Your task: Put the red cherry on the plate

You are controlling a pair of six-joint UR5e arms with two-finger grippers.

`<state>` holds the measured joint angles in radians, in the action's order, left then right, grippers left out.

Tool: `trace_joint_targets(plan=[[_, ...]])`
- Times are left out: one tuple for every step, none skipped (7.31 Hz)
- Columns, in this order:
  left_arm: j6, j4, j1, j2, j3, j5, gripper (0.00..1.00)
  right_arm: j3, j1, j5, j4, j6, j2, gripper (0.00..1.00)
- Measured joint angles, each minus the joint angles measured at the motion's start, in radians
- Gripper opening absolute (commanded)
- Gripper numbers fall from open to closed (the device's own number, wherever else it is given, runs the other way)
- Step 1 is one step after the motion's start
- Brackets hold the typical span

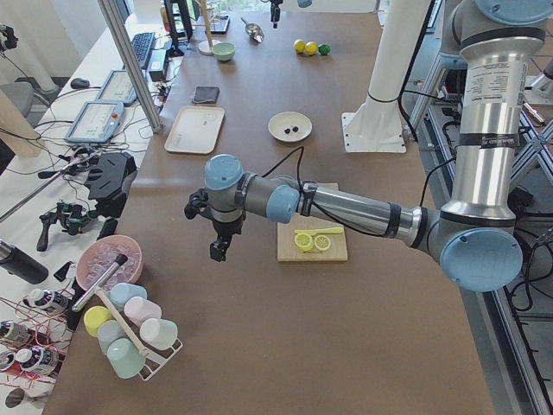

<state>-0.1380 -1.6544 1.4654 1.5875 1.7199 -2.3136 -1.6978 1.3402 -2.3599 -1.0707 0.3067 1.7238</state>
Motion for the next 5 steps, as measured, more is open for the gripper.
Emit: trace_joint_targets(plan=[[-0.077,0.006,0.048,-0.006,-0.029,-0.008,0.98,0.005,0.025,-0.001,0.0,-0.008,0.003,1.0],[-0.1,0.013,0.068,-0.008,-0.048,-0.02,0.98,0.009,0.05,-0.001,-0.001,-0.011,0.012,1.0],[-0.099,0.014,0.077,-0.008,-0.062,-0.025,0.98,0.01,0.069,-0.001,0.0,-0.012,0.026,1.0],[-0.088,0.014,0.082,-0.008,-0.07,-0.028,0.98,0.01,0.08,0.001,0.001,-0.012,0.035,1.0],[-0.072,0.011,0.085,-0.009,-0.071,-0.03,0.98,0.012,0.084,0.005,0.001,-0.013,0.041,1.0]])
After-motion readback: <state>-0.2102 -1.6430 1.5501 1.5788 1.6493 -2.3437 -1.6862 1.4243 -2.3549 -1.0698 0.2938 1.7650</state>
